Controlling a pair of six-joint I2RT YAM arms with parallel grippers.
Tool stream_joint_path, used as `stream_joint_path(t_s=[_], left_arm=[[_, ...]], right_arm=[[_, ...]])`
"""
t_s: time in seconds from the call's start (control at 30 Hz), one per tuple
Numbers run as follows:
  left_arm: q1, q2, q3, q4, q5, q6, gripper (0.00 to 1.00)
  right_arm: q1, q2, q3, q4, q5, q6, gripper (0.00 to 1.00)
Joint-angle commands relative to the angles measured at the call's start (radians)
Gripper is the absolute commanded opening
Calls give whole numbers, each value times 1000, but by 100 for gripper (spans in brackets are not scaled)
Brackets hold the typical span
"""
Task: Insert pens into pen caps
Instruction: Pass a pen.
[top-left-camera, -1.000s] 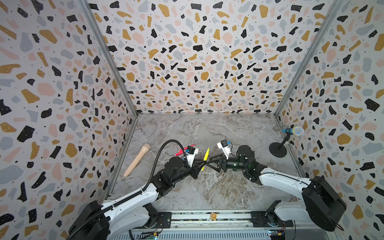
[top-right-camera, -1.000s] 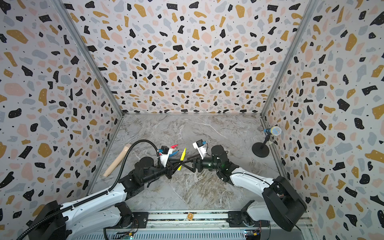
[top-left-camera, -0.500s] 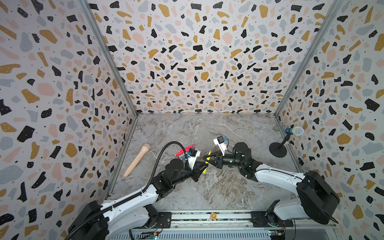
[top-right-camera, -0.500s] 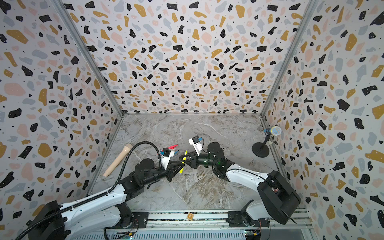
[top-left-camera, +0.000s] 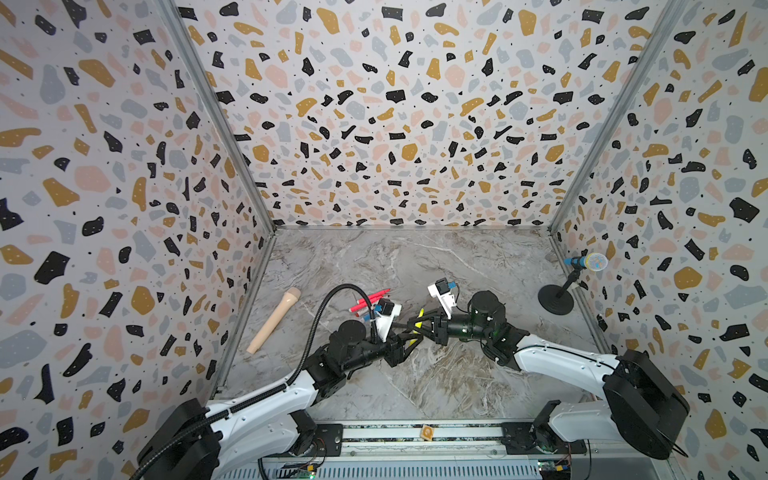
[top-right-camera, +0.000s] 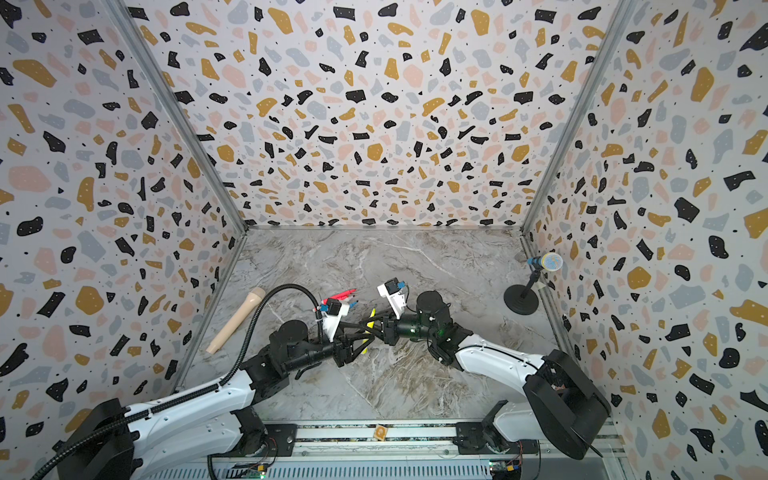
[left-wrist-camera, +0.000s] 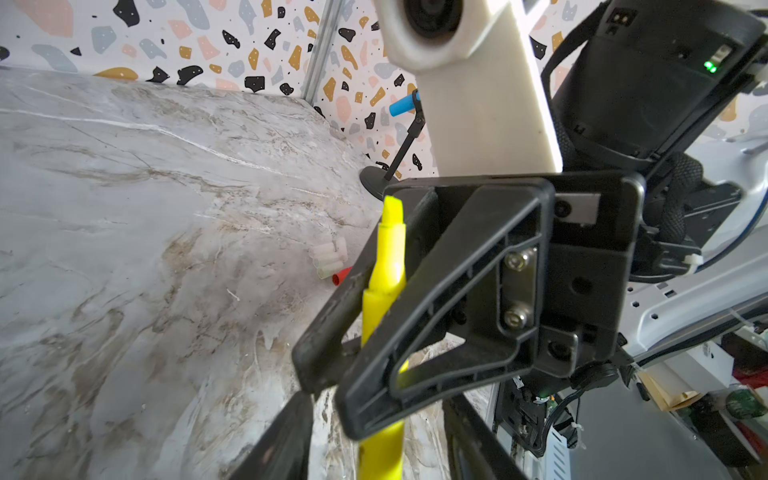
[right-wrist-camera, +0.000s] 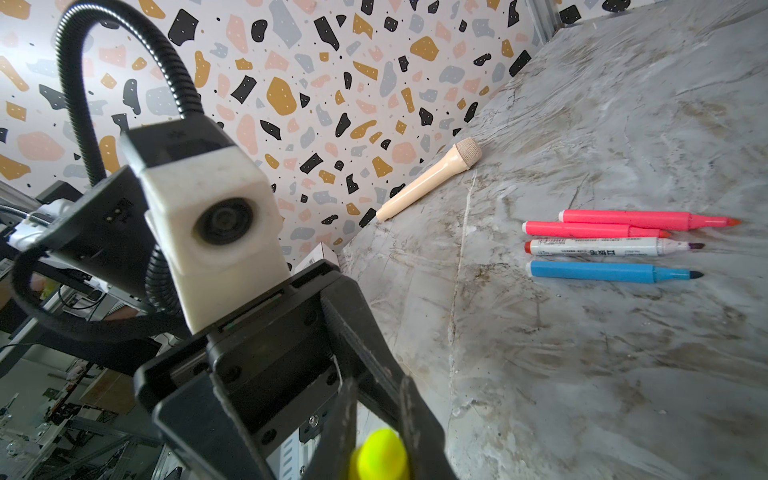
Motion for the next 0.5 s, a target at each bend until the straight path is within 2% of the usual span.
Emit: stream_joint_path(t_s=[0.0,0.3,0.47], left_arm=[[-4,25,4,112,47,-26,45],[-3,64,23,116,91,-26,41],[-4,62,28,113,89,-26,14]], right_arm=[[4,-7,-9,80,-32,25,1],[3,25,2,134,-42,51,0],[3,33,5,134,-42,48,0]])
